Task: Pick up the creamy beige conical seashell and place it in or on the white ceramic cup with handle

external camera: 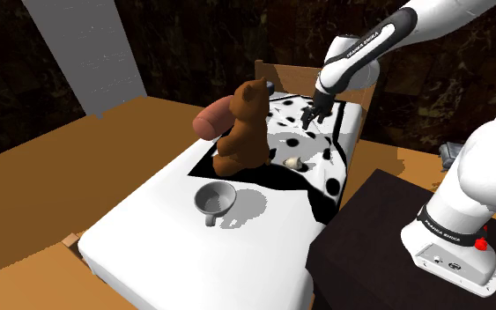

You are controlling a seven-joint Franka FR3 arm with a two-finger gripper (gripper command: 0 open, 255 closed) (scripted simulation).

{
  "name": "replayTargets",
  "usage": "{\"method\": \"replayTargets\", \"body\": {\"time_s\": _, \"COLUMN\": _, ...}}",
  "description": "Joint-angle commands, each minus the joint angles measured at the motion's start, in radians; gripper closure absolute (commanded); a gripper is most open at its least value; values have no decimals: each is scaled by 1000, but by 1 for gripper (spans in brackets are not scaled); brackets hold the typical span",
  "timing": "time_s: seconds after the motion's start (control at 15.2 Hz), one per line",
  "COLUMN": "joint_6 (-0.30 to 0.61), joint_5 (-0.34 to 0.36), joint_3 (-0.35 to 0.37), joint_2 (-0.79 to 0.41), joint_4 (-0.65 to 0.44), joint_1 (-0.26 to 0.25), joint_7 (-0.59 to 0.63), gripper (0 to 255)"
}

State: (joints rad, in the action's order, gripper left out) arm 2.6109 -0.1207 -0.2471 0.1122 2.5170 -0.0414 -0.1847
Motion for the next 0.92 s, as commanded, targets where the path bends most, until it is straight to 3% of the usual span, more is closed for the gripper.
{"method": "replayTargets", "body": {"time_s": 0.0, "joint_6": 59, "joint_5": -87, "joint_3": -12, "joint_2": -89, "joint_4": -28, "joint_1": -17, "joint_7": -71, "gripper": 0}}
{"method": "replayTargets", "body": {"time_s": 0.2, "joint_6": 123, "joint_5": -247, "joint_3": 0, "joint_2": -221, "joint_4": -84, "joint_1": -16, "joint_7": -204, "gripper": 0}}
{"method": "replayTargets", "body": {"time_s": 0.46, "joint_6": 178, "joint_5": -446, "joint_3": 73, "joint_2": -392, "joint_4": -185, "joint_1": 42, "joint_7": -372, "gripper": 0}}
{"method": "replayTargets", "body": {"time_s": 0.86, "joint_6": 232, "joint_5": -615, "joint_3": 203, "joint_2": -637, "joint_4": -370, "joint_1": 158, "joint_7": -534, "gripper": 0}}
